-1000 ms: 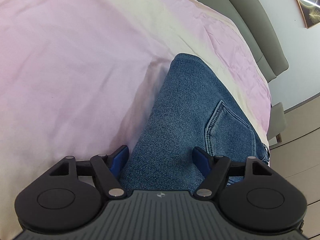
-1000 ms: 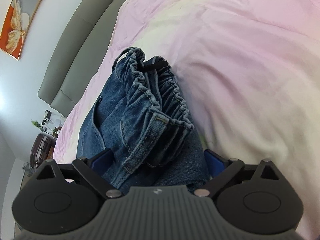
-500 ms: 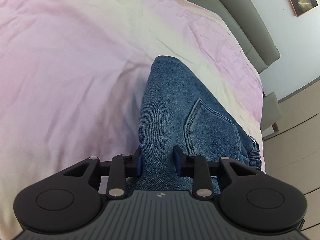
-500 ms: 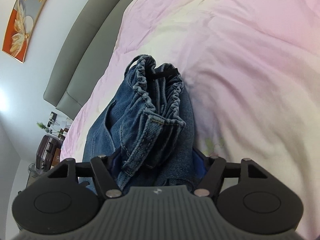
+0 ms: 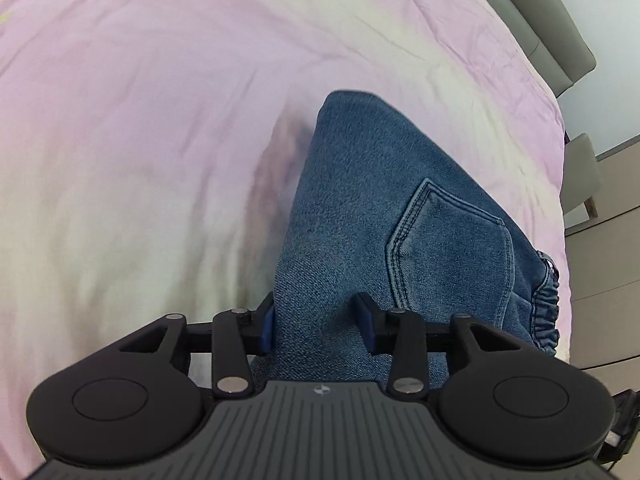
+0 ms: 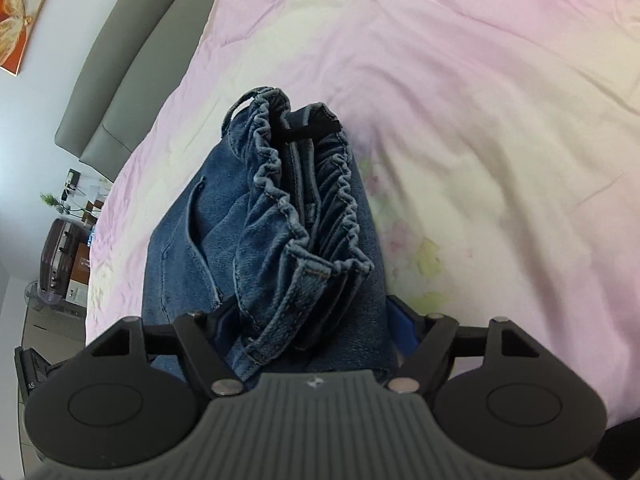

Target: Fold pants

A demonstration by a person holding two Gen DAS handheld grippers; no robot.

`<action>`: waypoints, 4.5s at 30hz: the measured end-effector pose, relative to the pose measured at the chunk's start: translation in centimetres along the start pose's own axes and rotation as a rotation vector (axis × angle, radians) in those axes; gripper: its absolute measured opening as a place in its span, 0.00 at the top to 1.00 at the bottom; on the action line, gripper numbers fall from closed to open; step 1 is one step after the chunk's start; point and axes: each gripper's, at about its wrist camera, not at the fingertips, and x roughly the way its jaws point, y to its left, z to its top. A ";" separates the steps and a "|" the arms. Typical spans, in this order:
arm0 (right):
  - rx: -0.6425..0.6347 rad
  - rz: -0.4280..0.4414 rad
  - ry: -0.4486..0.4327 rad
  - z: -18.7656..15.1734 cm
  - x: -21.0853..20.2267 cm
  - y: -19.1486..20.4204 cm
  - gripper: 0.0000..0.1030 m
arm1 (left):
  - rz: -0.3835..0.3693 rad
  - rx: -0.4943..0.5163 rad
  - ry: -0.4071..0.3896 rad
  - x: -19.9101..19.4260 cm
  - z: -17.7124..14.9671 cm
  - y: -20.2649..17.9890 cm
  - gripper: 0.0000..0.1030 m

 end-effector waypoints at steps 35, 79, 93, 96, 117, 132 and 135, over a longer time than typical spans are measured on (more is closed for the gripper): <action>-0.450 -0.106 -0.036 8.7 2.2 6.5 0.33 | 0.127 0.298 -0.052 2.7 5.8 -3.6 0.35; -0.236 0.222 0.284 9.6 4.8 15.2 0.56 | 0.008 0.177 -0.052 -10.7 8.0 2.6 0.80; -0.292 0.388 0.383 1.3 17.5 31.5 0.57 | 0.241 0.187 -0.126 -20.6 12.1 14.1 0.80; -0.305 0.349 0.408 0.2 20.8 32.6 0.57 | 0.241 0.151 -0.110 -18.5 12.6 17.1 0.80; -0.357 0.155 0.451 -2.5 28.7 30.2 0.45 | 0.191 0.108 -0.122 -13.9 11.3 24.5 0.56; -0.906 0.207 0.154 -8.4 16.9 35.2 0.73 | 0.401 0.550 -0.068 -19.4 -0.6 18.6 0.35; -0.939 0.176 0.153 -9.7 17.5 35.0 0.77 | 0.477 0.661 -0.034 -18.0 -2.5 18.0 0.35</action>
